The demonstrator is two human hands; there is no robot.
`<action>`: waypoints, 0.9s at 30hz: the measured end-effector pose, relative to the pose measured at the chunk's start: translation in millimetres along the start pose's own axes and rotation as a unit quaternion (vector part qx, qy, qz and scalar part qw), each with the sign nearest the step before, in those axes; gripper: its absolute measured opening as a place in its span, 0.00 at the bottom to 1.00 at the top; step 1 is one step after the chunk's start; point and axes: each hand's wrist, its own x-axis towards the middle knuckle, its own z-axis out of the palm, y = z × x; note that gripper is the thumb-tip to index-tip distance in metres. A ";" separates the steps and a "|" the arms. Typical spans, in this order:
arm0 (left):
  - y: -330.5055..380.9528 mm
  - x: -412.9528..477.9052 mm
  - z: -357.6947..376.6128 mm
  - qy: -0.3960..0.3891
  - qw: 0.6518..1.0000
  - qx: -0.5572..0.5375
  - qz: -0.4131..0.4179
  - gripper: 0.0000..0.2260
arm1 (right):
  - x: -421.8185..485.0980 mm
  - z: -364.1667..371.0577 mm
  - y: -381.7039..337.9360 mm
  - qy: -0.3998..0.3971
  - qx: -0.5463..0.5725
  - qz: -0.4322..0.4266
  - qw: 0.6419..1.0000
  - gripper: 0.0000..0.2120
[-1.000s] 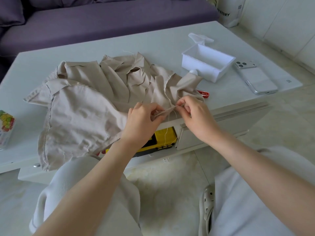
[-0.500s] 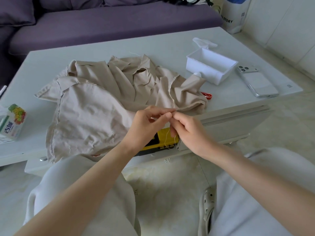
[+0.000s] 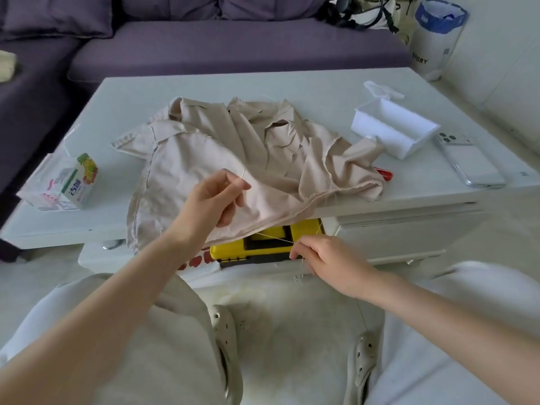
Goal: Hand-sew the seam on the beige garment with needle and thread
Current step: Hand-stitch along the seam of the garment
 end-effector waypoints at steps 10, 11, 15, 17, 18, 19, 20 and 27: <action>-23.9 -23.1 -46.7 -0.168 0.820 0.544 -0.058 0.11 | -9.3 -18.4 23.4 -0.055 -0.142 0.063 0.986 0.13; -22.8 -22.8 -48.9 -0.154 0.832 0.531 -0.055 0.11 | -8.8 -19.6 26.3 -0.051 -0.144 0.074 0.985 0.14; -24.6 -22.7 -61.3 -0.054 0.877 0.478 -0.011 0.11 | -6.8 -16.7 35.4 -0.039 -0.163 0.106 0.980 0.15; -35.2 -27.7 -69.2 0.018 0.893 0.449 0.003 0.11 | -6.6 -12.6 34.9 -0.045 -0.179 0.101 0.978 0.15; -41.8 -31.7 -73.9 0.057 0.898 0.437 0.003 0.10 | -6.8 -11.1 32.4 -0.049 -0.187 0.095 0.977 0.15; -48.6 -36.0 -79.1 0.093 0.897 0.432 0.001 0.10 | -6.7 -9.5 29.5 -0.052 -0.190 0.088 0.976 0.15; -55.0 -40.4 -84.5 0.124 0.891 0.437 -0.002 0.10 | -6.5 -7.9 26.3 -0.054 -0.194 0.078 0.976 0.15; -77.5 -60.0 -113.8 0.203 0.826 0.526 0.006 0.11 | 2.9 0.0 1.3 -0.043 -0.209 0.002 0.977 0.13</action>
